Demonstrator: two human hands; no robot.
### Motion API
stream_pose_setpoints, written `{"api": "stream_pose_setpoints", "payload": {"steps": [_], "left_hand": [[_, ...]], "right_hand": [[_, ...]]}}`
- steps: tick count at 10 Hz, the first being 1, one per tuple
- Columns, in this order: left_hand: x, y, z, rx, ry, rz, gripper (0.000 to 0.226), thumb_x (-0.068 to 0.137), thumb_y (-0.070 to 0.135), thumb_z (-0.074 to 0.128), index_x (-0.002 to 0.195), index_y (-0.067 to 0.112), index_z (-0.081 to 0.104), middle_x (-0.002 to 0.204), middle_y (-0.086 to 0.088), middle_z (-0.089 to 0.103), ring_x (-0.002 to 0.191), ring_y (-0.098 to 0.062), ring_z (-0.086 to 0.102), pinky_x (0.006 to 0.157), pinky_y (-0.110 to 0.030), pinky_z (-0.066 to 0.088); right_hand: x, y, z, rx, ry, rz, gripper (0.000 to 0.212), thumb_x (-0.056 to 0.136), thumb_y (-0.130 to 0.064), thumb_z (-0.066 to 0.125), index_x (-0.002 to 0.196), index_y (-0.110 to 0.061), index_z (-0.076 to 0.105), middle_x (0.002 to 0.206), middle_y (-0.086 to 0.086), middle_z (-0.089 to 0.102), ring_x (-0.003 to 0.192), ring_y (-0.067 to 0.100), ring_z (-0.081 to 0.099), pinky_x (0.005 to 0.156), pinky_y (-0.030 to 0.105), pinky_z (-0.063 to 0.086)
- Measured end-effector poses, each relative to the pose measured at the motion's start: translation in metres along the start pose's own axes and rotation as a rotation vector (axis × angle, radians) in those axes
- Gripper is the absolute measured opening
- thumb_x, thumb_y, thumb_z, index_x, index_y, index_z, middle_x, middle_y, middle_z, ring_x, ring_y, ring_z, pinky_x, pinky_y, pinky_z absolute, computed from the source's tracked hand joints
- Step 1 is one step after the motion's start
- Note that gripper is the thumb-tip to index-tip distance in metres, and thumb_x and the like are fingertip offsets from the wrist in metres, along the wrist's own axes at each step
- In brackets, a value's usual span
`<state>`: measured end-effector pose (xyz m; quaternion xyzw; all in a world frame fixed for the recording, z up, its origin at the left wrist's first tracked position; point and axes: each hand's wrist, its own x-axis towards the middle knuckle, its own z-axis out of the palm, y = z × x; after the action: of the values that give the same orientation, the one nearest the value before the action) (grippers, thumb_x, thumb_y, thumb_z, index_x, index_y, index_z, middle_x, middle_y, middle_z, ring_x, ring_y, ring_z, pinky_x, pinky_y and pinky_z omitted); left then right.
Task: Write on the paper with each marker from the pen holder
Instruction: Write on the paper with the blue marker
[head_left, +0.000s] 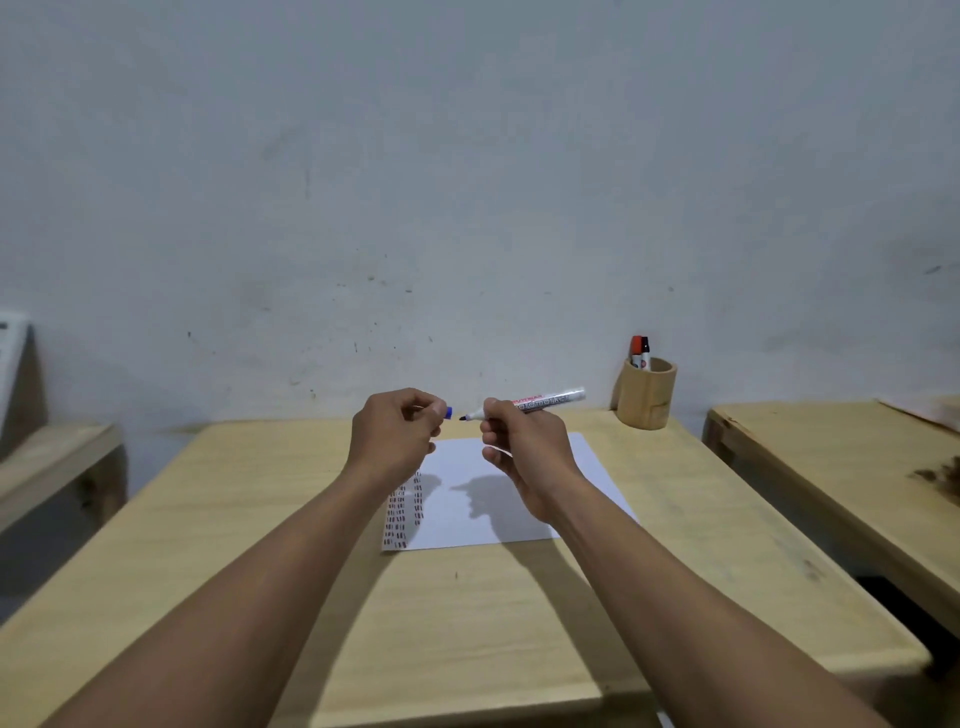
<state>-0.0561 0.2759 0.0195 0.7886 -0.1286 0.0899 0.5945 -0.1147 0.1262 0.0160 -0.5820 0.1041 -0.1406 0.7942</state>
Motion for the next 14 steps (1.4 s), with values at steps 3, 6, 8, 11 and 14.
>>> {"api": "stream_pose_setpoints", "payload": {"steps": [3, 6, 8, 11, 14], "left_hand": [[0.001, -0.051, -0.038, 0.374, 0.087, -0.08, 0.009, 0.084, 0.013, 0.074, 0.091, 0.01, 0.077, 0.079, -0.003, 0.077, 0.072, -0.019, 0.07, 0.06, -0.024, 0.048], [-0.008, -0.086, -0.039, 0.529, 0.064, -0.1, 0.032, 0.089, 0.018, 0.068, 0.121, 0.016, 0.073, 0.102, -0.006, 0.077, 0.098, -0.027, 0.068, 0.084, -0.031, 0.051], [-0.025, -0.087, -0.044, 0.664, 0.011, -0.135, 0.058, 0.098, 0.035, 0.054, 0.151, 0.017, 0.039, 0.133, -0.011, 0.062, 0.125, -0.033, 0.055, 0.098, -0.043, 0.045], [-0.05, -0.1, -0.048, 1.056, -0.333, -0.167, 0.059, 0.103, 0.042, 0.011, 0.161, 0.029, 0.002, 0.168, -0.016, -0.005, 0.154, -0.032, -0.009, 0.121, -0.056, -0.005], [-0.05, -0.101, -0.048, 1.07, -0.335, -0.16, 0.059, 0.104, 0.044, 0.011, 0.16, 0.029, 0.0, 0.168, -0.015, -0.006, 0.154, -0.032, -0.011, 0.122, -0.056, -0.006]], "right_hand": [[-0.003, 0.034, 0.019, -0.187, -0.083, 0.015, 0.009, 0.092, -0.009, 0.062, 0.096, -0.003, 0.069, 0.078, 0.011, 0.067, 0.062, 0.015, 0.062, 0.055, 0.025, 0.056], [0.003, 0.061, 0.022, -0.642, -0.053, -0.083, 0.024, 0.087, -0.026, 0.068, 0.097, -0.004, 0.07, 0.073, 0.004, 0.07, 0.056, 0.012, 0.063, 0.052, 0.027, 0.051], [-0.006, 0.079, 0.022, -0.761, 0.027, -0.109, 0.017, 0.087, -0.028, 0.067, 0.087, -0.011, 0.069, 0.078, 0.001, 0.075, 0.069, 0.014, 0.07, 0.062, 0.032, 0.054], [-0.009, 0.082, 0.025, -0.846, 0.017, -0.148, 0.03, 0.087, -0.026, 0.065, 0.074, 0.001, 0.064, 0.068, 0.007, 0.074, 0.053, 0.012, 0.061, 0.054, 0.028, 0.046], [-0.007, 0.084, 0.025, -0.882, -0.016, -0.16, 0.025, 0.088, -0.025, 0.064, 0.067, -0.012, 0.064, 0.058, 0.0, 0.071, 0.047, 0.006, 0.062, 0.052, 0.022, 0.049]]}}
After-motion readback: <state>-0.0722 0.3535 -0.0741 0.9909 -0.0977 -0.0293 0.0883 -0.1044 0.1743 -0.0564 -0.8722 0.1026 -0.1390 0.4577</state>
